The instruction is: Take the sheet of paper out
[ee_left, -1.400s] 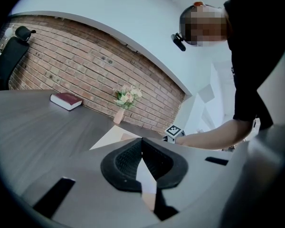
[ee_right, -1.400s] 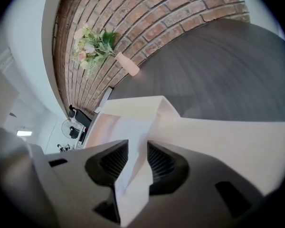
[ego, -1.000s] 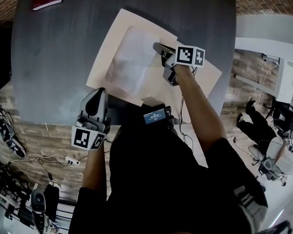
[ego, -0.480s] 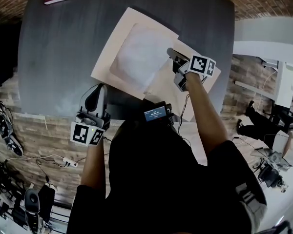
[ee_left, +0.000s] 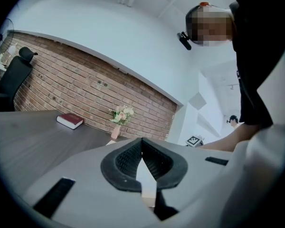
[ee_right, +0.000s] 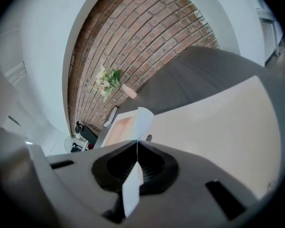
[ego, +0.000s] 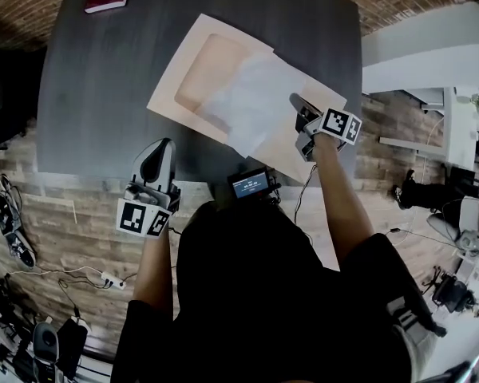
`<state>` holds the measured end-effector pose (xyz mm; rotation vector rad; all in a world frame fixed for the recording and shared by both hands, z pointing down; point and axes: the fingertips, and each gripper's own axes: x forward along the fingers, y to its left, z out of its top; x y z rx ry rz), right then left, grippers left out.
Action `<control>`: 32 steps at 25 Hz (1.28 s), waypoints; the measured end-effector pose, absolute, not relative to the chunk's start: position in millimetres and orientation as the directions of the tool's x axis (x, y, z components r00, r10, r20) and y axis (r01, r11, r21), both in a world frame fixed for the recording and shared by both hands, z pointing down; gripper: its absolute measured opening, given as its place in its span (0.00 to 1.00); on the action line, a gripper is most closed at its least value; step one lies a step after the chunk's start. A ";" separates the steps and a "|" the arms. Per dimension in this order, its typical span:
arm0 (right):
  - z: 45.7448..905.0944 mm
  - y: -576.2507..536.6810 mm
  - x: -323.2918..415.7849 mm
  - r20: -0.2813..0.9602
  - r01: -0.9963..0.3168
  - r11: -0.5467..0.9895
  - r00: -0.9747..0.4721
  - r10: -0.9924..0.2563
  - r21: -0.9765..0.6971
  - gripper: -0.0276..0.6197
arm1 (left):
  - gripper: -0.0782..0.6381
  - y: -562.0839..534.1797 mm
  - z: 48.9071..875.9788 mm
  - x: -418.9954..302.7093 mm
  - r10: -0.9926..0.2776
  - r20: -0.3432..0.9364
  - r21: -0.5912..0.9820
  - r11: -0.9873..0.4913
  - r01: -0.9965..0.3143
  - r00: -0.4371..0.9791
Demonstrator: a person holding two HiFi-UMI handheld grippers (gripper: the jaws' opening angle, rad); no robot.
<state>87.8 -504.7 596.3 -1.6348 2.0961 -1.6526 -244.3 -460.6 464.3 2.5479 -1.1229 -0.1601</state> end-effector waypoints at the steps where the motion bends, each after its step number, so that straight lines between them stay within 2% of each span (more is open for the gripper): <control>1: 589.5 -494.5 89.9 0.537 -0.706 -0.088 -0.446 -0.716 -0.703 0.05 | 0.10 -450.4 461.4 -244.1 -0.732 0.028 0.356 -0.629 -0.691 0.681; 8: 529.3 -423.7 94.3 0.475 -0.804 0.063 -0.411 -0.778 -0.592 0.05 | 0.10 -374.8 446.0 -237.2 -0.732 -0.033 0.345 -0.647 -0.680 0.680; 14: 474.2 -369.1 100.0 0.414 -0.878 0.223 -0.406 -0.815 -0.424 0.05 | 0.10 -320.8 443.0 -226.9 -0.745 -0.053 0.361 -0.636 -0.682 0.665; 25: 407.9 -286.4 101.7 0.250 -0.878 0.405 -0.465 -0.849 -0.255 0.05 | 0.10 -268.9 436.0 -187.6 -0.743 -0.044 0.335 -0.640 -0.691 0.667; 32: 405.3 -205.5 122.7 0.250 -0.850 0.518 -0.524 -0.814 -0.096 0.05 | 0.10 -203.1 418.4 -140.5 -0.767 -0.034 0.311 -0.618 -0.722 0.641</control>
